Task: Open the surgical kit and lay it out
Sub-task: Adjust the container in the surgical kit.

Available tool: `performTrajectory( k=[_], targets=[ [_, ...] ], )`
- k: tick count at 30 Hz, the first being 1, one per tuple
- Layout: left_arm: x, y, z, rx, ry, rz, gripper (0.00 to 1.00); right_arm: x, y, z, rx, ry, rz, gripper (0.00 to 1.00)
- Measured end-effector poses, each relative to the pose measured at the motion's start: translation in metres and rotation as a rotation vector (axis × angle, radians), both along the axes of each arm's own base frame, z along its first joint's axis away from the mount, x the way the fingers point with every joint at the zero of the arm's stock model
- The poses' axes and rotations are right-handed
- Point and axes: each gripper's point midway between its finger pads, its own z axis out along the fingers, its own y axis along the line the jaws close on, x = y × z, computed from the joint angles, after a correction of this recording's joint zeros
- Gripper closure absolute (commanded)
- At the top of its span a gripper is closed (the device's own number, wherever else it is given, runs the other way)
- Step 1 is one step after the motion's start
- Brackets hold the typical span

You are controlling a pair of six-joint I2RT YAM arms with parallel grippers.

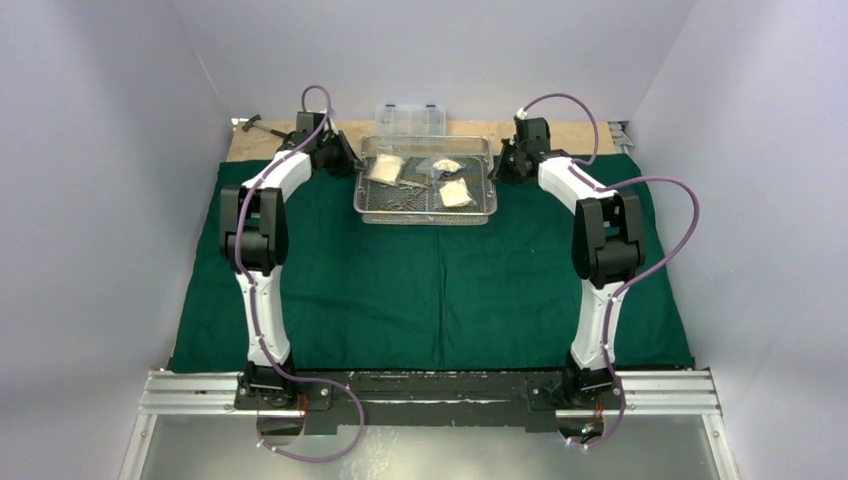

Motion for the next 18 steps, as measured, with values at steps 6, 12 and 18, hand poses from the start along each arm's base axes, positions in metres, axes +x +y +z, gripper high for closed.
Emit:
performTrajectory(
  k=[6, 12, 18],
  targets=[
    [0.0004, 0.0002, -0.0012, -0.01, 0.007, -0.002, 1.0, 0.001, -0.0008, -0.0002, -0.003, 0.002, -0.007, 1.0],
    [0.0022, -0.0011, -0.001, -0.02, 0.017, -0.01, 1.0, 0.0023, -0.0003, 0.0006, -0.001, 0.003, -0.006, 0.94],
    [0.0045, -0.0015, 0.0015, -0.027, 0.047, -0.02, 0.75, 0.0041, 0.0015, 0.0049, 0.01, 0.015, -0.008, 0.64]
  ],
)
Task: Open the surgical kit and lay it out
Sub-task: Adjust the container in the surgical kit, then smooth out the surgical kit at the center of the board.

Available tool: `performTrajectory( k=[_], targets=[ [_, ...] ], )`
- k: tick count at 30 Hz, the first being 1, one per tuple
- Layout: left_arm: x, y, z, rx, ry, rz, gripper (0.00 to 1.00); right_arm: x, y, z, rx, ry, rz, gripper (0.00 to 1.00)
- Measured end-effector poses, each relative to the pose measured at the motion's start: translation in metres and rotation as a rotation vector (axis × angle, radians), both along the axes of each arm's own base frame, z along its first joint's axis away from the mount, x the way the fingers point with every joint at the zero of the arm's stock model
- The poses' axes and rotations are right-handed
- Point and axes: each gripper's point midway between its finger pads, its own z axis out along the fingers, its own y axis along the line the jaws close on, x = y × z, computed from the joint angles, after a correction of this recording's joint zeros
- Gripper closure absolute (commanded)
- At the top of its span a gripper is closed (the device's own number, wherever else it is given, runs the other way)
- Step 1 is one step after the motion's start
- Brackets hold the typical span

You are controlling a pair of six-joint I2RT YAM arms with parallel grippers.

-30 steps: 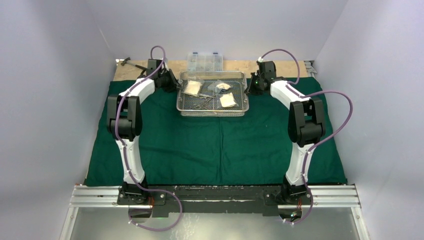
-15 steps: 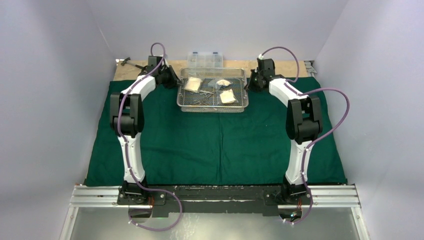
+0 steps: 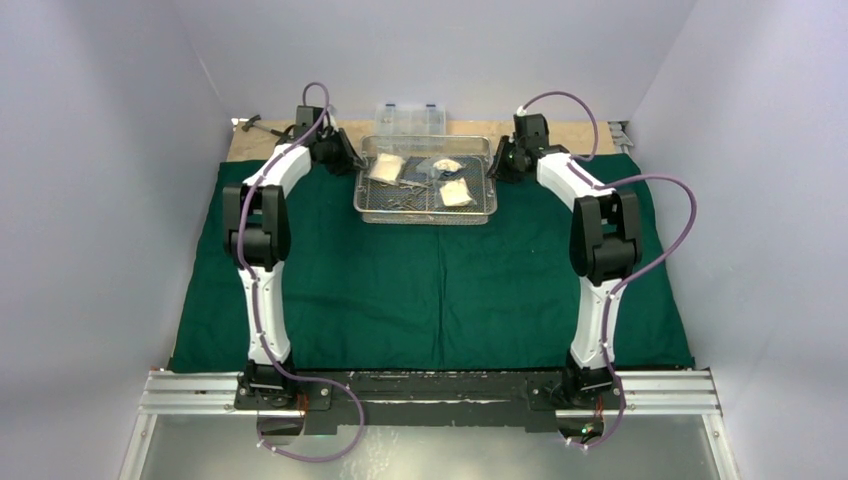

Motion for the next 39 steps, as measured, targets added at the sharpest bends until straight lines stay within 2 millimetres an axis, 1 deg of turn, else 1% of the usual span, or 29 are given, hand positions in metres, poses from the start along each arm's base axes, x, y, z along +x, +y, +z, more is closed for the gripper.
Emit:
performTrajectory(
  k=[3, 5, 7, 10, 12, 15, 17, 19, 21, 22, 24, 25, 26, 27, 28, 30, 32, 33, 34, 35, 36, 37, 39],
  targets=[
    [0.002, 0.001, 0.001, 0.007, 0.014, -0.002, 0.62, 0.003, 0.001, 0.001, 0.005, 0.011, -0.007, 0.51],
    [0.008, 0.001, -0.001, 0.016, 0.01, 0.002, 0.55, 0.004, 0.001, 0.008, 0.009, 0.014, -0.01, 0.41],
    [0.012, 0.002, -0.003, 0.023, 0.018, 0.006, 0.48, 0.01, 0.001, 0.023, 0.015, -0.007, -0.013, 0.33],
    [0.016, 0.006, 0.006, 0.036, 0.005, 0.004, 0.41, 0.017, -0.001, 0.044, 0.026, -0.047, -0.025, 0.23],
    [0.021, 0.011, 0.019, 0.047, -0.028, 0.012, 0.39, 0.014, -0.007, 0.056, 0.027, -0.059, -0.044, 0.21],
    [0.017, 0.024, 0.039, 0.079, -0.053, 0.044, 0.39, 0.005, -0.023, 0.075, 0.016, -0.074, -0.095, 0.23],
    [0.0, 0.04, 0.051, 0.117, -0.051, 0.091, 0.39, -0.009, -0.04, 0.083, 0.013, -0.07, -0.147, 0.25],
    [-0.018, 0.057, 0.06, 0.153, -0.045, 0.144, 0.39, -0.024, -0.062, 0.085, 0.01, -0.058, -0.208, 0.25],
    [-0.045, 0.083, 0.064, 0.188, -0.021, 0.216, 0.41, -0.04, -0.087, 0.079, 0.001, -0.035, -0.273, 0.26],
    [-0.058, 0.097, 0.064, 0.202, -0.006, 0.254, 0.42, -0.049, -0.099, 0.071, -0.005, -0.012, -0.304, 0.25],
    [-0.082, 0.126, 0.057, 0.229, 0.035, 0.326, 0.42, -0.064, -0.121, 0.053, -0.022, 0.04, -0.356, 0.25],
    [-0.091, 0.137, 0.051, 0.24, 0.056, 0.352, 0.42, -0.071, -0.132, 0.043, -0.033, 0.069, -0.381, 0.25],
    [-0.101, 0.153, 0.039, 0.257, 0.092, 0.389, 0.42, -0.077, -0.14, 0.031, -0.042, 0.101, -0.4, 0.25],
    [-0.108, 0.162, 0.029, 0.27, 0.12, 0.411, 0.42, -0.083, -0.146, 0.02, -0.05, 0.134, -0.412, 0.25],
    [-0.117, 0.171, 0.015, 0.287, 0.161, 0.433, 0.42, -0.086, -0.149, 0.013, -0.054, 0.156, -0.416, 0.25],
    [-0.13, 0.18, -0.009, 0.31, 0.234, 0.451, 0.43, -0.089, -0.15, -0.002, -0.058, 0.195, -0.414, 0.25],
    [-0.134, 0.182, -0.031, 0.323, 0.29, 0.448, 0.43, -0.089, -0.151, -0.016, -0.057, 0.226, -0.41, 0.26],
    [-0.135, 0.182, -0.038, 0.325, 0.303, 0.447, 0.43, -0.089, -0.151, -0.024, -0.056, 0.242, -0.409, 0.26],
    [-0.136, 0.182, -0.049, 0.33, 0.329, 0.444, 0.44, -0.09, -0.151, -0.032, -0.053, 0.26, -0.405, 0.27],
    [-0.135, 0.183, -0.051, 0.334, 0.34, 0.446, 0.44, -0.09, -0.15, -0.041, -0.047, 0.278, -0.402, 0.27],
    [-0.127, 0.186, -0.047, 0.336, 0.314, 0.449, 0.44, -0.091, -0.15, -0.048, -0.045, 0.293, -0.401, 0.27],
    [-0.122, 0.188, -0.048, 0.342, 0.306, 0.454, 0.44, -0.092, -0.15, -0.056, -0.044, 0.311, -0.401, 0.27],
    [-0.115, 0.192, -0.05, 0.35, 0.306, 0.459, 0.44, -0.082, -0.151, -0.051, -0.028, 0.285, -0.401, 0.27]
  ],
)
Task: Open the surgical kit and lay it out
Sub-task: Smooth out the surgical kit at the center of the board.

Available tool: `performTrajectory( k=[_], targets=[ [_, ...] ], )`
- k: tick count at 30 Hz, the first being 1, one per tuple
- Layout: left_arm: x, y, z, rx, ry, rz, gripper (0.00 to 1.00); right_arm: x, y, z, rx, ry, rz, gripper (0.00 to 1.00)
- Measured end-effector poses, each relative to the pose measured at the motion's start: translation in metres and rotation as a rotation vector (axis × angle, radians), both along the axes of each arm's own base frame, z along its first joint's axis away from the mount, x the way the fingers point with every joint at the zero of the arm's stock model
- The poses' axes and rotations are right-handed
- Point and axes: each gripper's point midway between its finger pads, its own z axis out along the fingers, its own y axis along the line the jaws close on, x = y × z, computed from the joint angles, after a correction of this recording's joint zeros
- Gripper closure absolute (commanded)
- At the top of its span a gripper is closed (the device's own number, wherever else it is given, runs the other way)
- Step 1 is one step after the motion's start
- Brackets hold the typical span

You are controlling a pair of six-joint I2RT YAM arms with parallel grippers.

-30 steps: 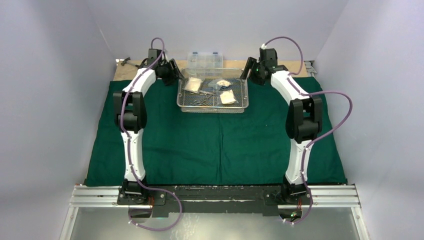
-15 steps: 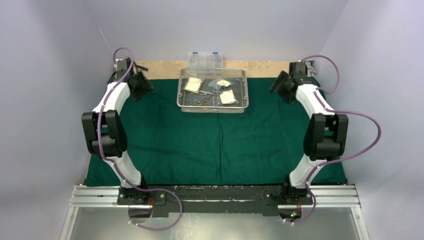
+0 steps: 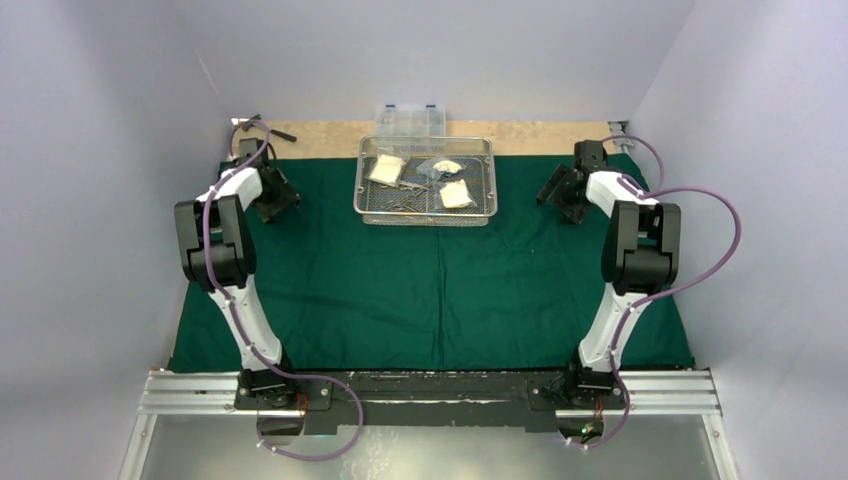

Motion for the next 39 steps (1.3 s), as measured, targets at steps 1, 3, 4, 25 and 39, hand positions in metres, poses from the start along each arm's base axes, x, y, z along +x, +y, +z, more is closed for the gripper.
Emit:
performTrajectory(
  k=[1, 3, 4, 25, 39],
  targets=[
    [0.005, 0.002, 0.0, 0.006, -0.009, 0.002, 0.44, 0.004, 0.0, 0.0, 0.003, -0.011, 0.0, 0.28],
    [0.012, 0.005, 0.0, 0.014, -0.009, 0.005, 0.44, 0.005, 0.0, -0.005, 0.005, -0.006, 0.0, 0.27],
    [0.014, 0.005, 0.0, 0.015, -0.009, 0.006, 0.44, 0.007, 0.0, -0.003, 0.008, -0.014, -0.005, 0.28],
    [0.027, 0.024, 0.024, 0.057, 0.003, 0.005, 0.41, -0.005, -0.01, 0.023, -0.045, -0.015, -0.034, 0.27],
    [-0.083, 0.055, 0.163, 0.24, -0.201, 0.199, 0.74, -0.041, -0.031, 0.058, -0.079, -0.079, -0.217, 0.54]
  ],
)
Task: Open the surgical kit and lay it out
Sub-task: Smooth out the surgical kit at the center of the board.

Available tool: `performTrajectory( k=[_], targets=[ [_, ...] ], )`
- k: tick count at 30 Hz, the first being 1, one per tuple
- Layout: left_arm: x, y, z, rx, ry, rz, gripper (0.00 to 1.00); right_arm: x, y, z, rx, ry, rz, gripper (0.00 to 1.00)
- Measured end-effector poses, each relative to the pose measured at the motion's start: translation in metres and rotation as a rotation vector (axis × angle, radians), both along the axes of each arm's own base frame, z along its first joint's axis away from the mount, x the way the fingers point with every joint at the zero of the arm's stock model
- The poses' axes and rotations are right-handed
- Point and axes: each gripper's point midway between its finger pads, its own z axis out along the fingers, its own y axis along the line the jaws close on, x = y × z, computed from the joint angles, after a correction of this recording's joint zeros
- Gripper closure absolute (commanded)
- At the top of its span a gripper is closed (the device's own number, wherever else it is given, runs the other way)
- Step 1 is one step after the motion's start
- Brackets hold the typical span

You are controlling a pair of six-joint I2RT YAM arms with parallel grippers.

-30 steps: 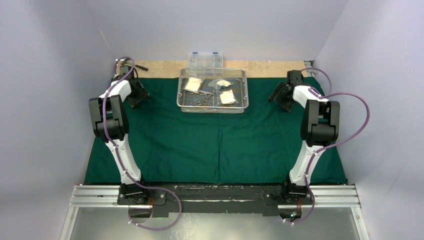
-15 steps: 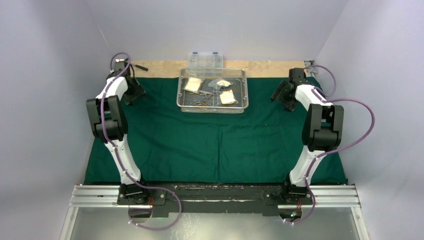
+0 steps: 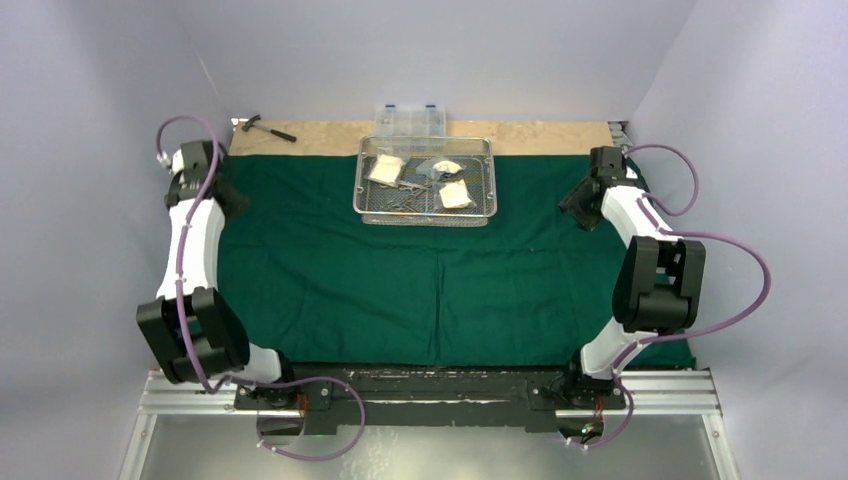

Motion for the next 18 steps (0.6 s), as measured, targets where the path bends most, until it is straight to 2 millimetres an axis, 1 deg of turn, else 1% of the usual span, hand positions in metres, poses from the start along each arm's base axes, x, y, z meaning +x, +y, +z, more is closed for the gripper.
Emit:
performTrajectory(
  k=[2, 6, 8, 9, 11, 14, 18],
  targets=[
    [-0.033, 0.01, -0.023, -0.033, 0.048, 0.056, 0.74, -0.009, 0.0, -0.01, 0.014, 0.026, -0.019, 0.56],
    [-0.11, 0.031, -0.085, -0.155, 0.186, 0.214, 0.74, -0.027, 0.0, -0.022, 0.035, 0.059, -0.044, 0.57],
    [-0.137, 0.035, -0.104, -0.208, 0.233, 0.278, 0.73, -0.03, 0.001, -0.024, 0.039, 0.062, -0.051, 0.57],
    [-0.147, 0.035, -0.111, -0.226, 0.253, 0.302, 0.73, -0.031, 0.001, -0.025, 0.04, 0.064, -0.054, 0.57],
    [-0.159, 0.033, -0.118, -0.245, 0.274, 0.322, 0.73, -0.032, 0.001, -0.027, 0.042, 0.068, -0.058, 0.57],
    [-0.167, 0.032, -0.123, -0.253, 0.283, 0.347, 0.73, -0.033, -0.001, -0.027, 0.042, 0.068, -0.064, 0.57],
    [-0.177, 0.042, -0.127, -0.225, 0.281, 0.441, 0.72, -0.032, -0.007, -0.027, 0.043, 0.064, -0.079, 0.56]
  ],
)
